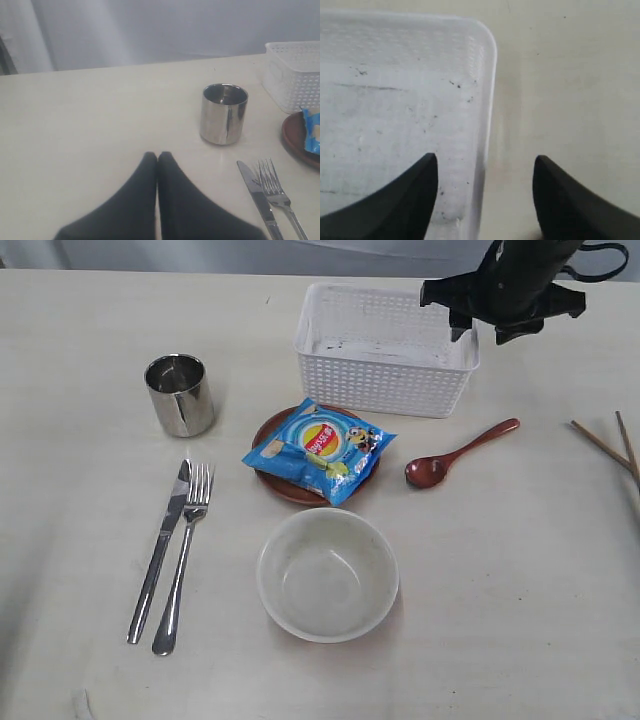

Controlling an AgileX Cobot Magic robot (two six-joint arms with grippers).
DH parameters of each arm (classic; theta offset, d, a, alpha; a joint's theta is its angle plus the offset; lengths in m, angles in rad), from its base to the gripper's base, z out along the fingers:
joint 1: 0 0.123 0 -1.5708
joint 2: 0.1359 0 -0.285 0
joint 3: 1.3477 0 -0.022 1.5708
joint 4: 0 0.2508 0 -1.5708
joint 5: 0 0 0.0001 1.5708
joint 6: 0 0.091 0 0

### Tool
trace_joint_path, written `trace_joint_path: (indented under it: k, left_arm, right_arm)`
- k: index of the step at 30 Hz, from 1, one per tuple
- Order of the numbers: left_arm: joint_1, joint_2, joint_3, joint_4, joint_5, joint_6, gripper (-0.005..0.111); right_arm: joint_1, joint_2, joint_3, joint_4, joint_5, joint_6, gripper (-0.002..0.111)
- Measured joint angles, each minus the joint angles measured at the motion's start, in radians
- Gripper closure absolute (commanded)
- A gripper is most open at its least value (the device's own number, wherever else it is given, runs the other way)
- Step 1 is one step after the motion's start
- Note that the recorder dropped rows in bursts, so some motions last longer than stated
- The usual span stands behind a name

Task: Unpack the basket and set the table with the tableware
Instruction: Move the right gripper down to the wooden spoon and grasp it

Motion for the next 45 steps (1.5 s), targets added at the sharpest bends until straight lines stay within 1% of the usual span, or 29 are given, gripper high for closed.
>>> trace_joint_path:
  k: [3,6,7,9,12,13,14,15,16,17,18,19,20,21,23,27,37,45]
  left_arm:
    - [0.0,0.0,0.0,0.0,0.0,0.0,0.107]
    - [0.0,0.0,0.0,0.0,0.0,0.0,0.107]
    - [0.0,0.0,0.0,0.0,0.0,0.0,0.107]
    - [0.0,0.0,0.0,0.0,0.0,0.0,0.107]
    - [0.0,0.0,0.0,0.0,0.0,0.0,0.107]
    - [0.0,0.0,0.0,0.0,0.0,0.0,0.107]
    - [0.0,0.0,0.0,0.0,0.0,0.0,0.107]
    - [0.0,0.0,0.0,0.0,0.0,0.0,0.107]
    - [0.0,0.0,0.0,0.0,0.0,0.0,0.107]
    - [0.0,0.0,0.0,0.0,0.0,0.0,0.107]
    - [0.0,0.0,0.0,0.0,0.0,0.0,0.107]
    - [0.0,0.0,0.0,0.0,0.0,0.0,0.107]
    - [0.0,0.0,0.0,0.0,0.0,0.0,0.107]
    - [0.0,0.0,0.0,0.0,0.0,0.0,0.107]
    - [0.0,0.0,0.0,0.0,0.0,0.0,0.107]
    - [0.0,0.0,0.0,0.0,0.0,0.0,0.107]
    - [0.0,0.0,0.0,0.0,0.0,0.0,0.107]
    - [0.0,0.0,0.0,0.0,0.0,0.0,0.107]
  right_arm:
    - [0.0,0.0,-0.107,-0.005,0.208,-0.09,0.054]
    - [-0.016,0.0,-0.233,0.049,0.465,-0.273,0.054]
    - [-0.025,-0.004,-0.238,0.061,0.483,-0.306,0.054]
    - [-0.045,-0.038,-0.196,0.108,0.502,-0.352,0.054]
    - [-0.054,-0.124,-0.013,0.141,0.52,-0.398,0.054]
    - [-0.054,-0.139,0.016,0.148,0.522,-0.426,0.054]
    - [-0.04,-0.163,0.084,0.157,0.525,-0.536,0.054]
    - [-0.012,-0.178,0.138,0.177,0.525,-0.673,0.054]
    - [0.007,-0.186,0.165,0.19,0.513,-0.74,0.054]
    - [0.051,-0.192,0.206,0.201,0.481,-0.868,0.054]
    - [0.078,-0.192,0.226,0.192,0.459,-0.941,0.054]
    - [0.132,-0.193,0.266,0.142,0.404,-1.061,0.054]
    - [0.164,-0.193,0.284,0.101,0.371,-1.115,0.054]
    - [0.214,-0.193,0.312,0.025,0.3,-1.18,0.054]
    - [0.27,-0.193,0.34,-0.087,0.203,-1.224,0.054]
    - [0.28,-0.181,0.35,-0.15,0.13,-1.248,0.054]
    - [0.28,-0.083,0.353,-0.244,0.156,-1.33,0.054]
    - [0.256,-0.046,0.353,-0.264,0.095,-1.334,0.054]
